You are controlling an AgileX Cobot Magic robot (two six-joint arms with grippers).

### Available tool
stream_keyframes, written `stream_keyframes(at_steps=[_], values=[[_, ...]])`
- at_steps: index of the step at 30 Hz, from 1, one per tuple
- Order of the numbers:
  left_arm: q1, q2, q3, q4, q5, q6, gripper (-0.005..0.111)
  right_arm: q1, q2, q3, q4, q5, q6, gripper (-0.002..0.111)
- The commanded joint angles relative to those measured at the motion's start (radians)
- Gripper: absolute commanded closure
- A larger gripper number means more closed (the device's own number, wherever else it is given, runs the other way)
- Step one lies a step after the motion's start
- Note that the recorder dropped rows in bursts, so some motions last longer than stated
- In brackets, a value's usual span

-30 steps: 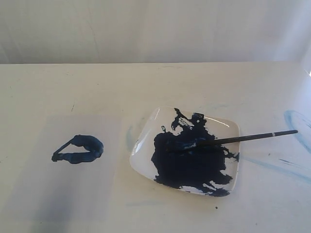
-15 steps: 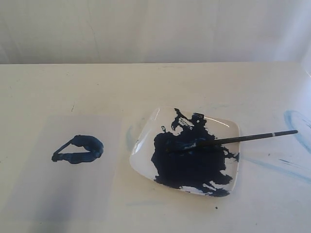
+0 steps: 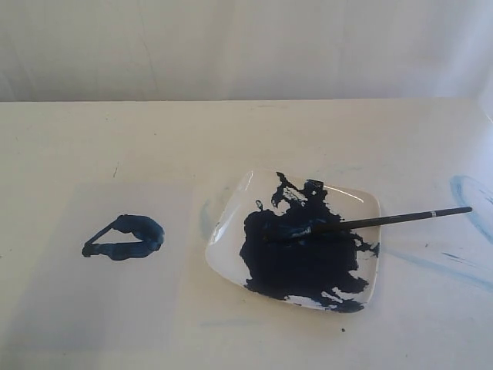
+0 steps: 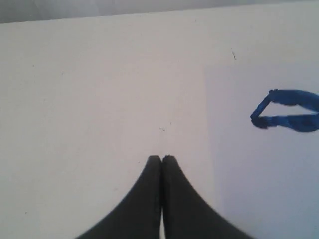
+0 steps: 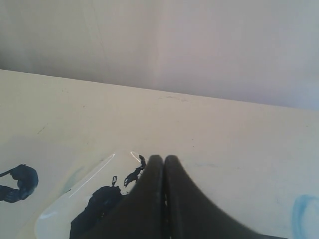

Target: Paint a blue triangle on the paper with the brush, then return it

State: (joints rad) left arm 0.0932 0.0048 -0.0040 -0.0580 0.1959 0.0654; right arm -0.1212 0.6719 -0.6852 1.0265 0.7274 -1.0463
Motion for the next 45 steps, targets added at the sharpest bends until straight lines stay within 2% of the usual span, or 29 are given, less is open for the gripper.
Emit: stream_keyframes(at_steps=[1,9,29,34,40,45], values=[[0.004,-0.005,0.004,0.04,0.017,-0.009,0.107,0.002,-0.003,0.0,0.001,0.0,0.005,0.108],[0.006,-0.005,0.004,0.067,0.009,-0.098,0.107,0.002,-0.003,0.0,0.001,0.0,0.005,0.108],[0.006,-0.005,0.004,0.067,-0.001,-0.089,0.107,0.002,-0.003,0.0,0.001,0.0,0.005,0.108],[-0.006,-0.005,0.004,0.067,-0.001,-0.089,0.107,0.093,-0.005,0.0,-0.006,-0.009,0.005,0.108],[-0.087,-0.005,0.004,0.067,-0.001,-0.089,0.107,0.262,-0.022,0.0,-0.006,-0.011,0.005,0.108],[-0.096,-0.005,0.004,0.067,-0.001,-0.089,0.107,0.349,-0.024,0.0,-0.006,-0.009,0.005,0.108]])
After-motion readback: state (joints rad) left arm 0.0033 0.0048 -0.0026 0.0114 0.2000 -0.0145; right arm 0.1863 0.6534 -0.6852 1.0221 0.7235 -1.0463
